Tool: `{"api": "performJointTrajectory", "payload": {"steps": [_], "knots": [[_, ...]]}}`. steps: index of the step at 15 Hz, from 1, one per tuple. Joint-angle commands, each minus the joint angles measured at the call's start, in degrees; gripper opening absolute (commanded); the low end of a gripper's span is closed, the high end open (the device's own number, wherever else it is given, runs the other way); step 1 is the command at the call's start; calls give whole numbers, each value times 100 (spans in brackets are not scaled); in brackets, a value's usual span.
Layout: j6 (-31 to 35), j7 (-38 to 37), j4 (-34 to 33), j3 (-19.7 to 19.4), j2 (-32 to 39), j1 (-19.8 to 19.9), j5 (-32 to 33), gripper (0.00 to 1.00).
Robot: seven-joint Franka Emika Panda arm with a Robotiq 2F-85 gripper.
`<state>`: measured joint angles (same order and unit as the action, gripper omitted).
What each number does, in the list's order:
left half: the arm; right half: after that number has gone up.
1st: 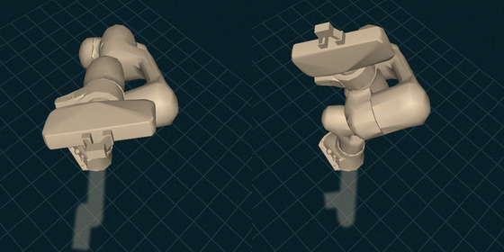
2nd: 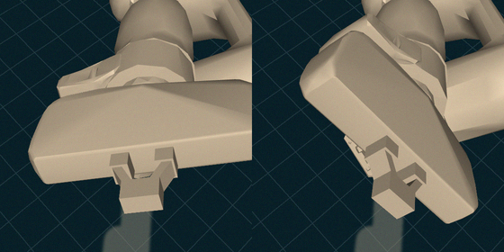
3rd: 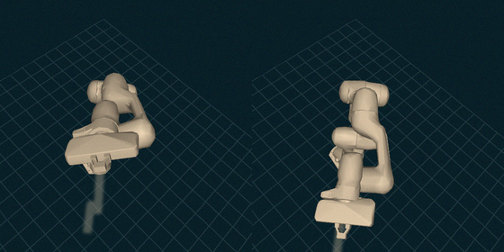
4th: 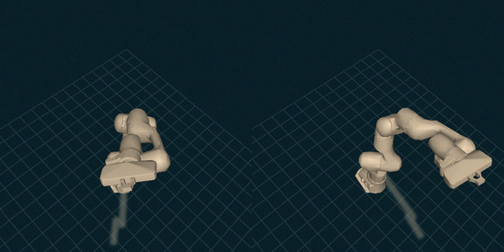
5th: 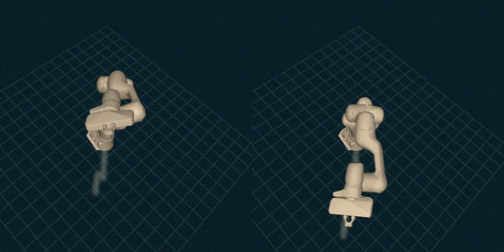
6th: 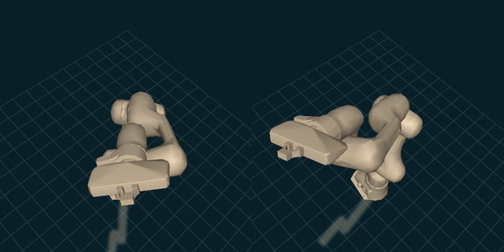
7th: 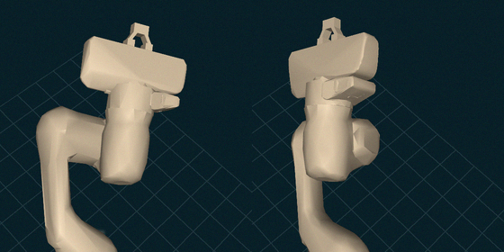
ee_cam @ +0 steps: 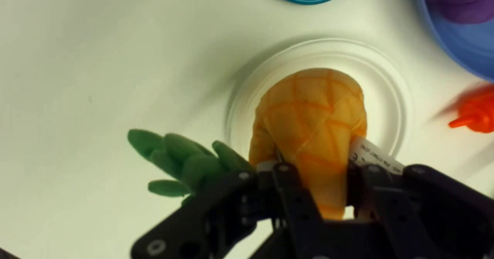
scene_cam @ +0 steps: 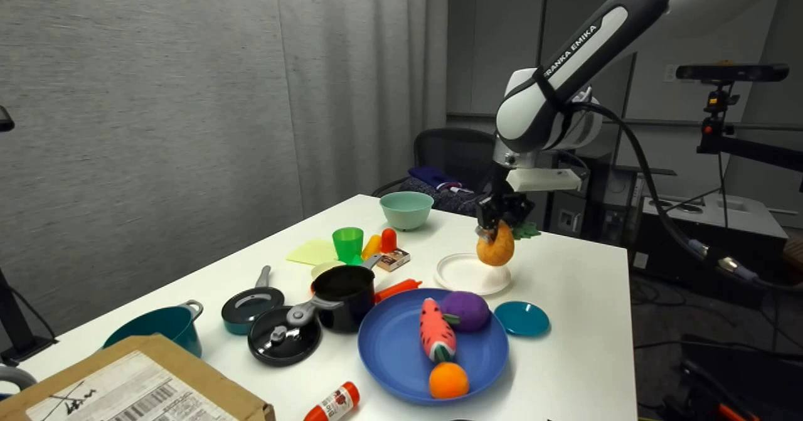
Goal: Put the pineapple and watermelon plushies on the white plate, then the purple plushie in the black pot and the orange plushie on the table
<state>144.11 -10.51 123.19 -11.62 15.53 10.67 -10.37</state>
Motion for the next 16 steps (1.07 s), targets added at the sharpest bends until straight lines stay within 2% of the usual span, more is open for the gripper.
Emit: {"api": "performJointTrajectory", "payload": {"steps": [1, 4, 6, 7, 9, 13, 15, 16], "knots": [[627, -673, 102, -53, 61, -139, 53, 5], [916, -973, -50, 1, 238, -329, 172, 5], [861, -1119, -133, -3, 402, -474, 325, 5], [809, -1238, -166, -33, 469, -548, 423, 45], [705, -1376, -220, -60, 581, -621, 506, 53], [612, -1560, -291, -167, 695, -693, 654, 85], [418, -1338, -305, -26, 550, -612, 525, 99], [238, -1192, -319, 55, 436, -600, 504, 100]]}}
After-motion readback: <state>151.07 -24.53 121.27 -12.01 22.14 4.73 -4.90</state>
